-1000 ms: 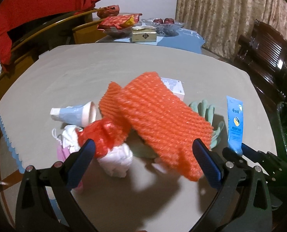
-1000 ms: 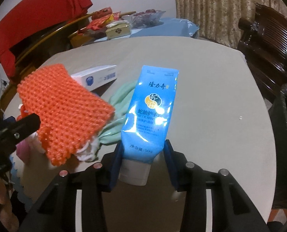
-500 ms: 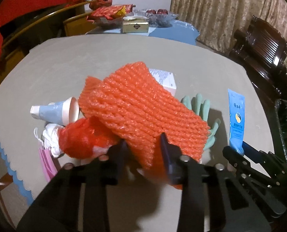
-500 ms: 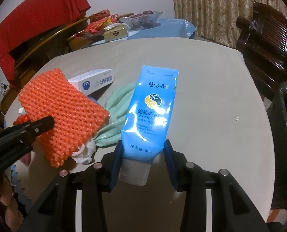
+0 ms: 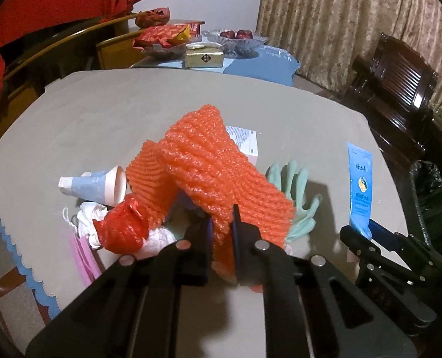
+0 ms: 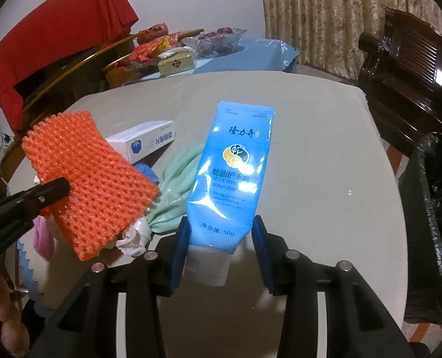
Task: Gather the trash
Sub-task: 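Carry the orange net and blue tube to the black bin and release both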
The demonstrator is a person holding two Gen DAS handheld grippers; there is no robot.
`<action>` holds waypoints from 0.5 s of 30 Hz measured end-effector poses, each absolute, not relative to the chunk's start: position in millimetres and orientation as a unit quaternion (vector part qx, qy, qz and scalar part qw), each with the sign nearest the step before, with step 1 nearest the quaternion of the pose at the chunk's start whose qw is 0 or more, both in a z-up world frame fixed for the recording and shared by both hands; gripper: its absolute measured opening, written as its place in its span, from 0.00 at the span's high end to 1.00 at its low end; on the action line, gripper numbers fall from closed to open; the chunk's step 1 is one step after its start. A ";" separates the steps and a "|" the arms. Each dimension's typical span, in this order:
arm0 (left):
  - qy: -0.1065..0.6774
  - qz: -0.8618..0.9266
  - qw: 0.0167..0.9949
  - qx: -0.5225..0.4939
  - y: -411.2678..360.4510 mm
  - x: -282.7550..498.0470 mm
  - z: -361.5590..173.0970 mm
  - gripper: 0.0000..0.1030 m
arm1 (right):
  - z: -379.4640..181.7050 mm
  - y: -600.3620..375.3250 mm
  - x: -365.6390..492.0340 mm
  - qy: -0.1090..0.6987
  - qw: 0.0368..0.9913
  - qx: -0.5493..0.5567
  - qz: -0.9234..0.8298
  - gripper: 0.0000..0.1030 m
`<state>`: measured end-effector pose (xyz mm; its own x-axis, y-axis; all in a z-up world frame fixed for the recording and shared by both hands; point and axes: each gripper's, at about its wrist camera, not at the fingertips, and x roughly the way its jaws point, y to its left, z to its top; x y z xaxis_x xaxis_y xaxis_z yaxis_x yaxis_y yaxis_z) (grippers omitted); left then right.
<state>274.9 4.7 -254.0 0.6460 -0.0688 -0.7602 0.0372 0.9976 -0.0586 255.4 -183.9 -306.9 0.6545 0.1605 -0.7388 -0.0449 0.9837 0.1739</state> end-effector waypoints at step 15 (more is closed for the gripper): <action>0.387 -0.050 0.920 0.017 -44.9 236.0 -194.2 0.90 | -242.1 -230.4 222.9 0.383 0.919 0.089 0.027 0.59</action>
<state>236.0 -44.9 -194.2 0.6949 -0.0794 -0.7147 0.1054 0.9944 -0.0080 222.9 -230.4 -242.1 0.7048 0.1188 -0.6994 0.0177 0.9826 0.1847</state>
